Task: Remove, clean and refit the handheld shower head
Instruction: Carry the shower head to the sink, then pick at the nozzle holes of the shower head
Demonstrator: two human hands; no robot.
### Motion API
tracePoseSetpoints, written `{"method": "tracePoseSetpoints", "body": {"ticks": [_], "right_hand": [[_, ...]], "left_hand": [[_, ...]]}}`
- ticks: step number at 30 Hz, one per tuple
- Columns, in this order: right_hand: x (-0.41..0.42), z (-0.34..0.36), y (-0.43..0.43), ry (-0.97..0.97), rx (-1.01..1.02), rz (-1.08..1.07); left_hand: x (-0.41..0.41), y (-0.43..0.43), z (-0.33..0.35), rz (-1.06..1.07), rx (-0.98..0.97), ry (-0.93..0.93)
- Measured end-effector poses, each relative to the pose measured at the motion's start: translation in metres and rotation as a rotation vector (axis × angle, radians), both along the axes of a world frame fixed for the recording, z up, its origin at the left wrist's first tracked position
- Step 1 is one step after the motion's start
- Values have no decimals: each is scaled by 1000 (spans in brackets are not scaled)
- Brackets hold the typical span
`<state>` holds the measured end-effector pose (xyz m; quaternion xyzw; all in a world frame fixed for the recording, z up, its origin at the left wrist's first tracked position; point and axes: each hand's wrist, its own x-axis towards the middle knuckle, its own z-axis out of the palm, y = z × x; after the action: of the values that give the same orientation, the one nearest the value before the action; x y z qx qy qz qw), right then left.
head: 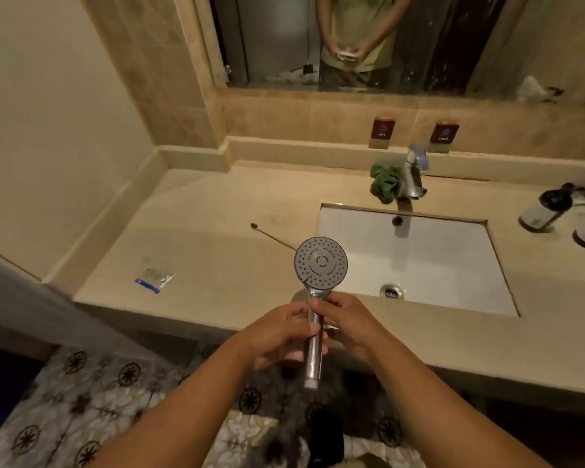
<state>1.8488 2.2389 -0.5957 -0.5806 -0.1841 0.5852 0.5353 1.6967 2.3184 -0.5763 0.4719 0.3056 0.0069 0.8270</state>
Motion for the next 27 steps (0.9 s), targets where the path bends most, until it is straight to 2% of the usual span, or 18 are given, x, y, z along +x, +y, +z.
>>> {"method": "tracePoseSetpoints", "body": {"ticks": [7,14,18,23,27], "right_hand": [[33,4,78,-58,-24,66],[46,-11,137,-199,-113,100],[43,-19,165,-262,-182,67],[34,-23,194,-246,-185,2],[29,-25,208,-264,-182,-113]], "left_hand": [[33,73,-9,87,-15,46],[45,136,-34,25,-91,17],[47,173,-46,-6,-161,41],[45,211,-58,-82,-214,26],[35,236,-61,-160,-197,-13]]}}
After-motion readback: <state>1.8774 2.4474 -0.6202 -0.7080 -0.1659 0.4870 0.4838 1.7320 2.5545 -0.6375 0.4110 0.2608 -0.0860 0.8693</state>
